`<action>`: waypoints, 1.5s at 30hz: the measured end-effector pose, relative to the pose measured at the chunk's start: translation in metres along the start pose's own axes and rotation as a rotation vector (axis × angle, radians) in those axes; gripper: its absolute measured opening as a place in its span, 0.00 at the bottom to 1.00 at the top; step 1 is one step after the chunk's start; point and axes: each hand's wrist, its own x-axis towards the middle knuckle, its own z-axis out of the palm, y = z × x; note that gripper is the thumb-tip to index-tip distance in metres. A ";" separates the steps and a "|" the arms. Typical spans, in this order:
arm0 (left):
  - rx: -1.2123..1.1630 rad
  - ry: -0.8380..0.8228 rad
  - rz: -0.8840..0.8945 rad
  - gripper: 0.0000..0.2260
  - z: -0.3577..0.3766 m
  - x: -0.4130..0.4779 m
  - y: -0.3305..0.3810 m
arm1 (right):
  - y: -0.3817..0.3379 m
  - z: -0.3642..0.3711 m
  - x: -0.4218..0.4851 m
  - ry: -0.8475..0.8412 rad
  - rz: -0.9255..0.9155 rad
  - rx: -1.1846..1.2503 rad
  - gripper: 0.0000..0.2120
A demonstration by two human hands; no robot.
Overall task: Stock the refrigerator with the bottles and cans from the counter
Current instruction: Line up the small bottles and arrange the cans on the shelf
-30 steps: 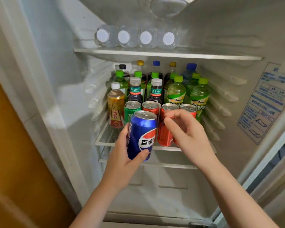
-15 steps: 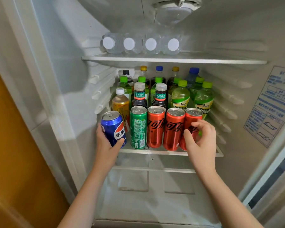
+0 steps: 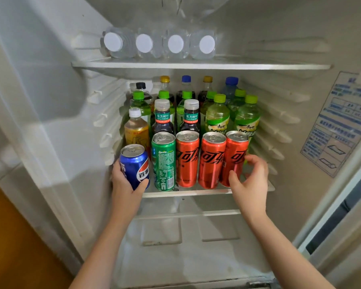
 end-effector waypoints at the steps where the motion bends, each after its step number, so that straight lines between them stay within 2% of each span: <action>1: 0.003 0.005 -0.001 0.38 0.001 0.000 -0.001 | 0.002 0.000 0.001 -0.014 0.029 -0.012 0.23; 6: -0.012 0.035 -0.008 0.43 0.004 -0.004 -0.001 | 0.012 0.002 0.009 -0.169 0.137 0.011 0.33; 9: -0.020 0.068 -0.015 0.42 0.010 -0.021 0.003 | 0.018 0.002 0.012 -0.214 0.158 -0.013 0.34; 11: 0.077 0.146 -0.001 0.41 0.016 -0.038 0.007 | 0.023 0.002 0.013 -0.247 0.178 -0.021 0.33; 14: 0.214 0.258 0.083 0.37 0.027 -0.057 0.017 | 0.031 -0.001 0.017 -0.261 0.213 -0.001 0.33; 17: 0.247 0.305 0.255 0.32 0.038 -0.065 0.029 | 0.036 -0.004 0.021 -0.210 0.230 -0.022 0.32; 22: 0.168 0.175 0.342 0.24 0.074 -0.077 0.054 | 0.044 -0.010 0.028 -0.102 0.230 -0.075 0.33; 26: 0.098 -0.024 0.257 0.26 0.106 -0.086 0.067 | 0.054 -0.013 0.031 -0.034 0.164 -0.144 0.34; 29: 0.096 -0.100 0.237 0.28 0.123 -0.089 0.071 | 0.062 -0.016 0.031 -0.045 0.128 -0.137 0.35; 34: 0.095 -0.120 0.158 0.29 0.139 -0.085 0.071 | 0.072 -0.026 0.028 -0.224 0.146 -0.013 0.36; 45: 0.165 0.016 0.111 0.25 0.169 -0.079 0.077 | 0.082 -0.028 0.034 -0.208 0.133 -0.022 0.34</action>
